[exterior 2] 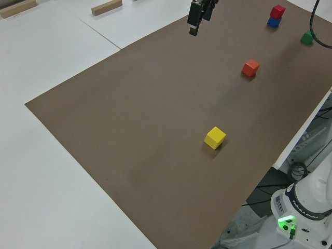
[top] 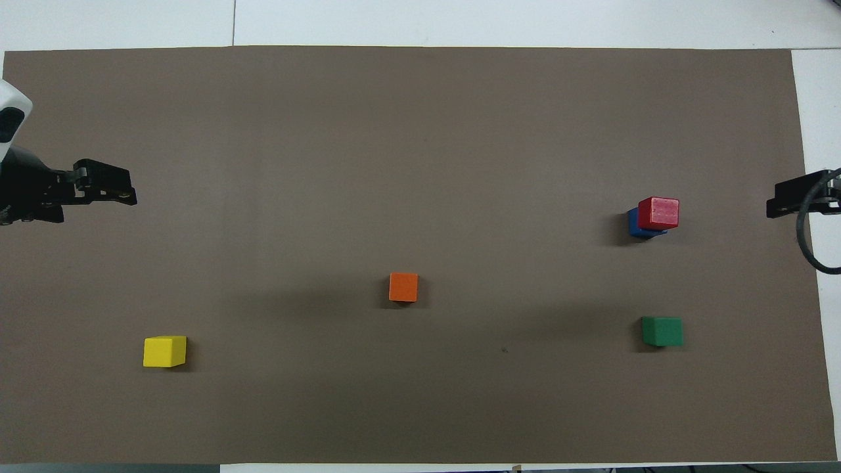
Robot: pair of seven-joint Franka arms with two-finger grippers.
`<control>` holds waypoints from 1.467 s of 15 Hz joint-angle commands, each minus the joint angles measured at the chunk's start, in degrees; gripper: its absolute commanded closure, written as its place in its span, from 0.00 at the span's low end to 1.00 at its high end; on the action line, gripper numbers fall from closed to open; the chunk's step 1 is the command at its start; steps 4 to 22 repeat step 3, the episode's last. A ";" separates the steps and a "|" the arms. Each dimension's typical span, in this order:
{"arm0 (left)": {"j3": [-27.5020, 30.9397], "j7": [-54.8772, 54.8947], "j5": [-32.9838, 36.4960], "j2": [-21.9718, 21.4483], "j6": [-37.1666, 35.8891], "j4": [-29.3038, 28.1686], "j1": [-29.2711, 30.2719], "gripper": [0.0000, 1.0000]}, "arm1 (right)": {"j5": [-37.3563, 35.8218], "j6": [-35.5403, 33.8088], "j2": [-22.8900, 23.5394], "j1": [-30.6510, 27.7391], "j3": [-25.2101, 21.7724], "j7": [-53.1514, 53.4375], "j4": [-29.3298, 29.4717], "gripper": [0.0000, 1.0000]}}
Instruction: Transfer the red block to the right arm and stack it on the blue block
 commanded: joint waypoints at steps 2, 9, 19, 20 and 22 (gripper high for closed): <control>-0.05 0.18 -0.50 -1.40 -0.23 -1.48 0.50 0.00 | -0.39 1.03 -1.26 -0.77 0.43 -1.65 -1.63 0.00; -0.05 0.18 -0.50 -1.40 -0.23 -1.48 0.50 0.00 | -0.39 0.95 -1.26 -0.76 0.43 -1.65 -1.63 0.00; -0.05 0.18 -0.50 -1.40 -0.23 -1.48 0.50 0.00 | -0.39 0.95 -1.26 -0.76 0.43 -1.65 -1.63 0.00; -0.05 0.18 -0.50 -1.40 -0.23 -1.48 0.50 0.00 | -0.39 0.95 -1.26 -0.76 0.43 -1.65 -1.63 0.00; -0.05 0.18 -0.50 -1.40 -0.23 -1.48 0.50 0.00 | -0.39 0.95 -1.26 -0.76 0.43 -1.65 -1.63 0.00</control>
